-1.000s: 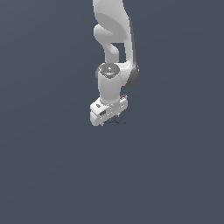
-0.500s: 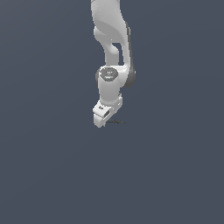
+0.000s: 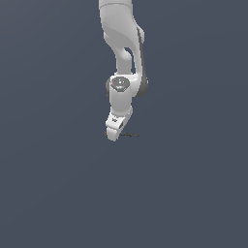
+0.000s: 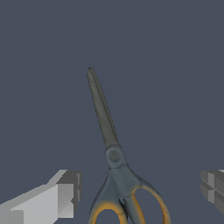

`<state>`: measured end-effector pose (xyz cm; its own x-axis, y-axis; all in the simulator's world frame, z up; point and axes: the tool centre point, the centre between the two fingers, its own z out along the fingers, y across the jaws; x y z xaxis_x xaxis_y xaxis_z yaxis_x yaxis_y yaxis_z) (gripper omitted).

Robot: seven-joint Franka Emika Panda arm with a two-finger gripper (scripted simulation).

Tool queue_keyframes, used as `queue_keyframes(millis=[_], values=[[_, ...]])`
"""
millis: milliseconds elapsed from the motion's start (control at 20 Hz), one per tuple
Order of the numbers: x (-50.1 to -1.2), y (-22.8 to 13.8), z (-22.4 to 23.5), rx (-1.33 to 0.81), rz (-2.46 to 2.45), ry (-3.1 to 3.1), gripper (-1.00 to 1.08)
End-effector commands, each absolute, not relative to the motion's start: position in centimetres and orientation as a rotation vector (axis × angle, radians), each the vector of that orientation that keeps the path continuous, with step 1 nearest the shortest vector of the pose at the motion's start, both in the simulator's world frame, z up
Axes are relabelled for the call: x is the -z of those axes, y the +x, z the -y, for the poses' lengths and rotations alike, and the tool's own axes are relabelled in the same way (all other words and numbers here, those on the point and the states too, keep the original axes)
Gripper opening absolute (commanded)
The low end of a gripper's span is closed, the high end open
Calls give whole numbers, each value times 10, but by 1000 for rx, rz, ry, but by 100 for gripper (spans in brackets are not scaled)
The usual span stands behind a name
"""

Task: Pick up the object and move it to a goal position.

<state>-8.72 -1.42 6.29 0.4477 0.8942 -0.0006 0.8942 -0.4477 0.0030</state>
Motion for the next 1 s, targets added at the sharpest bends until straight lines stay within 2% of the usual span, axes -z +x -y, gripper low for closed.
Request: queue_keyframes(millis=[0, 550, 950], values=[[-60, -90, 14, -1, -1690, 2647, 100], [-54, -93, 14, 0, -1719, 2629, 100], [-21, -94, 14, 0, -1724, 2626, 100]])
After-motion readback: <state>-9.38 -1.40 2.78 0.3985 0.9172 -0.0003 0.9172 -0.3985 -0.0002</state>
